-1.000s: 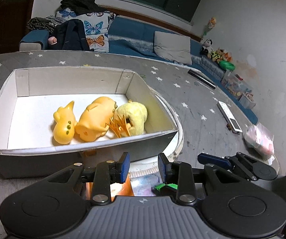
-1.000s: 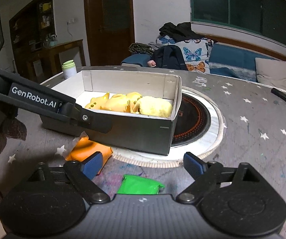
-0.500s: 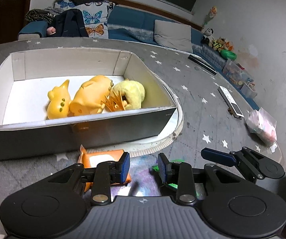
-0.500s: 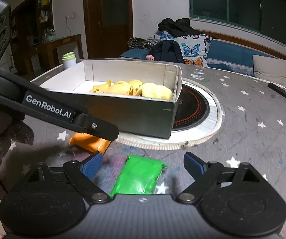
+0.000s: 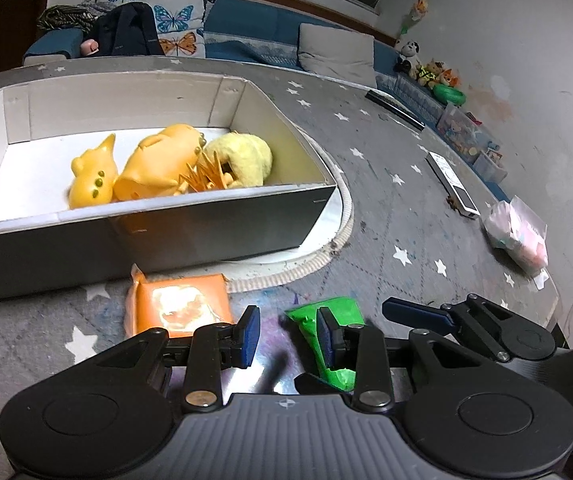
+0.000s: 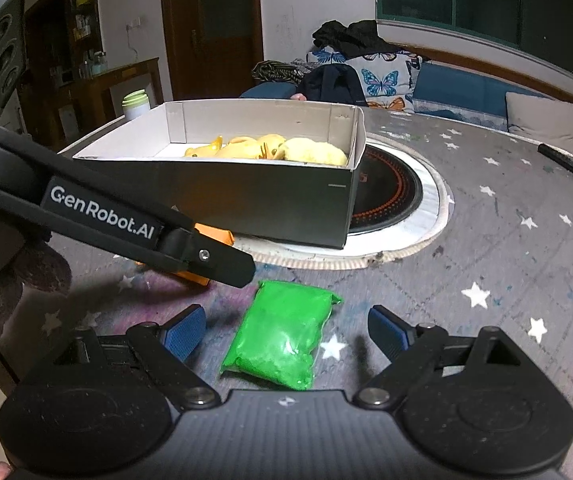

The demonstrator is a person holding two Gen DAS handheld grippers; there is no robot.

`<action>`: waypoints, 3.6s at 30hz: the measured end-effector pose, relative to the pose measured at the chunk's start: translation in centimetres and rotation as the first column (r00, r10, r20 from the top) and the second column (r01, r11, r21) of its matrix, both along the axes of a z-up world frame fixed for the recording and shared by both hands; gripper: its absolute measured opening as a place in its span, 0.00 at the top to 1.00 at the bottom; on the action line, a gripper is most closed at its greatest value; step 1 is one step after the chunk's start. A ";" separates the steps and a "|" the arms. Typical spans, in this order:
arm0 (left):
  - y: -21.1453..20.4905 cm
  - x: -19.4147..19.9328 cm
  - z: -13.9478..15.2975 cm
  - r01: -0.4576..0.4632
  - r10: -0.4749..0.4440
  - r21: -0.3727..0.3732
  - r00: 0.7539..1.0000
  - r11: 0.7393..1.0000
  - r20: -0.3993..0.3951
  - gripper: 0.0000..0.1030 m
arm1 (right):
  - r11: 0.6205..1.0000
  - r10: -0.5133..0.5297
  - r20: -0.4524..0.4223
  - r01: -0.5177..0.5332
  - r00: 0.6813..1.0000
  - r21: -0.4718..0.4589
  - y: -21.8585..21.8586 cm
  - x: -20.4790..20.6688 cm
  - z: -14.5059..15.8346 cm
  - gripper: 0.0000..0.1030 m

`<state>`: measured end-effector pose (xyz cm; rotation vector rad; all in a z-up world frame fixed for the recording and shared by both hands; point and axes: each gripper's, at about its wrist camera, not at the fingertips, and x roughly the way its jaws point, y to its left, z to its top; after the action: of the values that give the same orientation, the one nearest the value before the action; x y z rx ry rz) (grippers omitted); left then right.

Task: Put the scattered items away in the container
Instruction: 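Move both grippers down beside the box toward the green bag, then close the right gripper on the green bag, then lift the green bag over the box wall and open the right gripper, then move the right gripper down to the orange bag beside the box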

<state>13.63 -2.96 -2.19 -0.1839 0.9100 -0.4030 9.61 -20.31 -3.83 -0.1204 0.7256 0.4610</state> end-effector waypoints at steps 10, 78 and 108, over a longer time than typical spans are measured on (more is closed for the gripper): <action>-0.5 -0.1 -0.2 0.009 -0.009 -0.002 1.000 1.000 -0.014 0.67 | 1.000 0.006 -0.021 -0.006 1.000 0.011 0.0 -0.2 -0.3 0.23; 5.3 9.5 4.0 -0.175 0.183 -0.098 0.980 0.980 0.084 0.72 | 0.992 0.105 0.151 -0.115 0.983 0.055 7.3 12.1 4.2 0.58; 5.9 2.7 4.4 -0.183 0.196 -0.106 0.972 0.977 0.128 0.71 | 0.992 0.052 0.171 -0.071 0.984 0.105 3.7 4.9 4.3 0.46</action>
<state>16.29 2.97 2.25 -0.3225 0.7304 -0.2766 14.52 -16.66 0.49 -0.0764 0.5310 0.5427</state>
